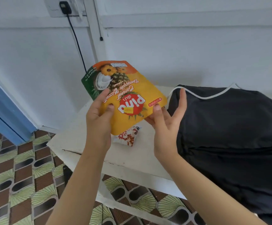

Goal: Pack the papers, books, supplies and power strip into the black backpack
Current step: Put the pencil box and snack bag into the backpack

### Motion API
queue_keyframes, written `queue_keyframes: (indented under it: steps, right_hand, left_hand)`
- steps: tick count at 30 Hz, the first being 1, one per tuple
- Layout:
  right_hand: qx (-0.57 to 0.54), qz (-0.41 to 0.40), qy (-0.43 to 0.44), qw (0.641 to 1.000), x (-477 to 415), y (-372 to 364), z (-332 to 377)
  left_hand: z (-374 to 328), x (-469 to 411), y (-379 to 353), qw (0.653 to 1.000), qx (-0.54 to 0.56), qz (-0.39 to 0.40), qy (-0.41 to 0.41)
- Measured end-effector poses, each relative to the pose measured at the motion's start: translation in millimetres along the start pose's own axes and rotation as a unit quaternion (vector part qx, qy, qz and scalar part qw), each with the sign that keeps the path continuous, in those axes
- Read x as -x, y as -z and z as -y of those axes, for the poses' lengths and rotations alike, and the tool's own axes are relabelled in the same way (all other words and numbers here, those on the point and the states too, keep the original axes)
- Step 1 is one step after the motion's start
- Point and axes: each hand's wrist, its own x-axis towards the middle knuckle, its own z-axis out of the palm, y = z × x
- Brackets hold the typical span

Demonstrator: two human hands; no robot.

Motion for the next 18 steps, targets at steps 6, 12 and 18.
queue_keyframes:
  steps: [6,12,18]
  right_hand:
    - [0.035,-0.032,0.063,0.997,-2.5,15.2,35.9]
    - [-0.046,-0.159,-0.067,0.984,-13.8,71.2,70.5]
    - [-0.077,-0.249,-0.072,0.963,-6.8,133.8,109.5]
  left_hand:
    - [15.7,29.6,-59.9,0.988,0.079,0.130,-0.010]
    - [22.5,47.0,-98.3,0.946,0.002,0.312,-0.087]
    - [42.1,74.8,-106.5,0.851,-0.162,0.473,-0.161]
